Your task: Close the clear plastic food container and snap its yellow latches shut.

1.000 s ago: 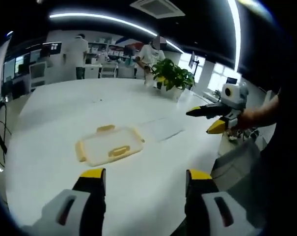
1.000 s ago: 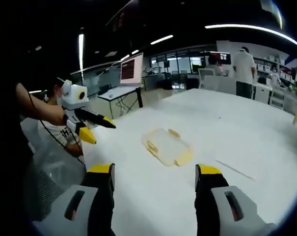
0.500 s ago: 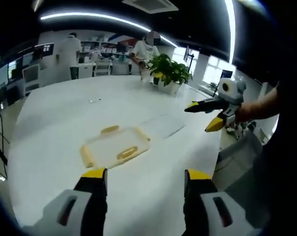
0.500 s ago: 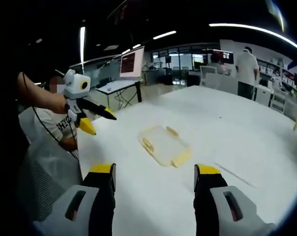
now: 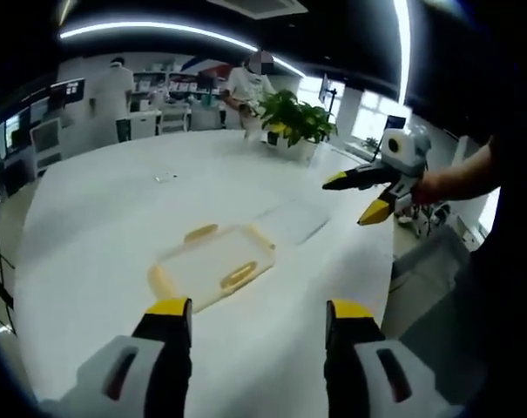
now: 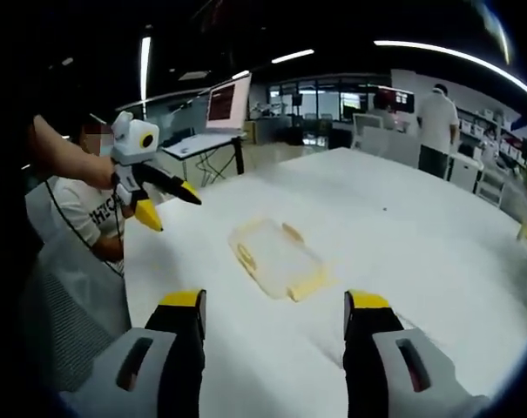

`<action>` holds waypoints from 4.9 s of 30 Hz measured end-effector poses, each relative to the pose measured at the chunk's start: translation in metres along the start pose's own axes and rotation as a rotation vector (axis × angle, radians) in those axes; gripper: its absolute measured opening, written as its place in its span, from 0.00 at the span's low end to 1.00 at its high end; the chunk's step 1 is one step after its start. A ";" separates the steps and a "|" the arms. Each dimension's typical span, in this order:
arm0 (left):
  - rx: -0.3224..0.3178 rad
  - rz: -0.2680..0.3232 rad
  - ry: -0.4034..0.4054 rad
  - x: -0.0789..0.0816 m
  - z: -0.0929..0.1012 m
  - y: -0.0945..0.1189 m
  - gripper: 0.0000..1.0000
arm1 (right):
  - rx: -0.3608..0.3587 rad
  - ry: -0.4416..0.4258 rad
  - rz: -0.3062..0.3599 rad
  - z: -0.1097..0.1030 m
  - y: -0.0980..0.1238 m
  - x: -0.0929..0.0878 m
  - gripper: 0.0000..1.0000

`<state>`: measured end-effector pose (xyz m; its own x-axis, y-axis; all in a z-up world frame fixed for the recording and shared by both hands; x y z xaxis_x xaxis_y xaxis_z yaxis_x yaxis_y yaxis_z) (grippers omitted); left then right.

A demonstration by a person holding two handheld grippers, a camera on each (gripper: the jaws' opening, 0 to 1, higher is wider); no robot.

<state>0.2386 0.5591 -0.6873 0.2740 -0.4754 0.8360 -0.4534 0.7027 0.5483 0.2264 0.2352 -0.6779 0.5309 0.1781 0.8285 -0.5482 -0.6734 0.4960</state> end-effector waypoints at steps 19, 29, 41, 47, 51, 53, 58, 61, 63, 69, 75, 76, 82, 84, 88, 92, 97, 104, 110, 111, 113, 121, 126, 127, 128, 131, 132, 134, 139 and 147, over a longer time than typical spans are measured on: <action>-0.029 -0.053 -0.089 -0.001 -0.048 -0.008 0.53 | 0.011 0.058 -0.062 0.008 -0.028 0.012 0.63; -0.063 -0.071 -0.125 -0.002 -0.068 -0.016 0.52 | 0.008 0.067 -0.082 0.013 -0.042 0.018 0.61; -0.109 -0.112 -0.189 -0.006 -0.081 -0.033 0.51 | 0.017 0.115 -0.148 0.025 -0.061 0.022 0.59; -0.133 -0.126 -0.208 -0.006 -0.087 -0.041 0.51 | 0.029 0.182 -0.205 0.032 -0.072 0.025 0.58; -0.149 -0.133 -0.220 -0.007 -0.090 -0.046 0.51 | 0.038 0.192 -0.227 0.036 -0.078 0.024 0.57; -0.158 -0.142 -0.232 -0.009 -0.091 -0.048 0.51 | 0.039 0.196 -0.237 0.038 -0.081 0.023 0.59; -0.182 -0.172 -0.279 -0.011 -0.096 -0.053 0.50 | 0.045 0.244 -0.272 0.040 -0.086 0.020 0.56; -0.199 -0.188 -0.314 -0.011 -0.100 -0.057 0.49 | 0.050 0.263 -0.305 0.043 -0.091 0.018 0.56; -0.207 -0.199 -0.333 -0.011 -0.102 -0.060 0.48 | 0.057 0.279 -0.324 0.046 -0.094 0.017 0.56; -0.234 -0.235 -0.404 -0.009 -0.110 -0.069 0.47 | 0.059 0.308 -0.345 0.052 -0.102 0.022 0.57; -0.263 -0.261 -0.451 -0.009 -0.117 -0.078 0.45 | 0.082 0.311 -0.393 0.055 -0.111 0.022 0.56; -0.267 -0.264 -0.456 -0.010 -0.117 -0.079 0.44 | 0.087 0.314 -0.402 0.056 -0.112 0.021 0.56; -0.295 -0.286 -0.499 -0.010 -0.121 -0.087 0.44 | 0.104 0.341 -0.450 0.057 -0.119 0.019 0.54; -0.304 -0.297 -0.518 -0.010 -0.123 -0.090 0.44 | 0.110 0.354 -0.461 0.056 -0.122 0.019 0.54; -0.340 -0.320 -0.544 -0.010 -0.125 -0.094 0.43 | 0.125 0.375 -0.504 0.059 -0.128 0.018 0.54; -0.354 -0.332 -0.575 -0.010 -0.125 -0.098 0.42 | 0.135 0.382 -0.540 0.061 -0.134 0.016 0.52; -0.375 -0.350 -0.614 -0.010 -0.127 -0.104 0.42 | 0.150 0.408 -0.574 0.059 -0.141 0.016 0.50; -0.434 -0.356 -0.622 -0.010 -0.126 -0.107 0.42 | 0.160 0.445 -0.636 0.060 -0.148 0.013 0.45; -0.479 -0.389 -0.726 -0.010 -0.123 -0.112 0.34 | 0.184 0.454 -0.678 0.058 -0.151 0.012 0.38; -0.485 -0.379 -0.749 -0.010 -0.122 -0.113 0.34 | 0.183 0.458 -0.682 0.057 -0.151 0.012 0.38; -0.482 -0.394 -0.745 -0.010 -0.120 -0.114 0.34 | 0.176 0.471 -0.699 0.055 -0.154 0.013 0.38; -0.497 -0.434 -0.716 -0.009 -0.119 -0.120 0.34 | 0.153 0.490 -0.764 0.052 -0.159 0.018 0.38; -0.497 -0.447 -0.720 -0.008 -0.118 -0.119 0.34 | 0.148 0.508 -0.796 0.051 -0.161 0.019 0.37; -0.493 -0.436 -0.706 -0.009 -0.120 -0.118 0.34 | 0.151 0.506 -0.789 0.051 -0.160 0.019 0.37; -0.490 -0.430 -0.703 -0.009 -0.120 -0.117 0.33 | 0.155 0.503 -0.778 0.053 -0.158 0.018 0.37; -0.490 -0.416 -0.697 -0.011 -0.119 -0.116 0.33 | 0.174 0.500 -0.740 0.055 -0.155 0.016 0.36; -0.486 -0.420 -0.693 -0.011 -0.117 -0.115 0.33 | 0.174 0.501 -0.739 0.054 -0.155 0.016 0.36; -0.480 -0.437 -0.694 -0.009 -0.114 -0.115 0.33 | 0.181 0.505 -0.740 0.055 -0.156 0.017 0.36; -0.459 -0.466 -0.680 -0.002 -0.106 -0.108 0.33 | 0.187 0.536 -0.739 0.054 -0.152 0.019 0.35; -0.416 -0.449 -0.666 0.015 -0.102 -0.091 0.33 | 0.237 0.532 -0.677 0.054 -0.135 0.039 0.35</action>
<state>0.3708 0.5424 -0.7218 -0.2550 -0.8680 0.4260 -0.0436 0.4505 0.8917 0.3565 0.2941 -0.7263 0.2901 0.8609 0.4180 -0.0467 -0.4236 0.9047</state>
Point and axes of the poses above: the point that each gripper's makers call its tool centre point, and the gripper's own axes: y roughly backward along the fingers, z roughly to its right, x roughly out of its top, the point moved 10 cm from there along y, roughly backward along the fingers, and after that the axes turned 14 degrees about -y, right-handed, at the moved point
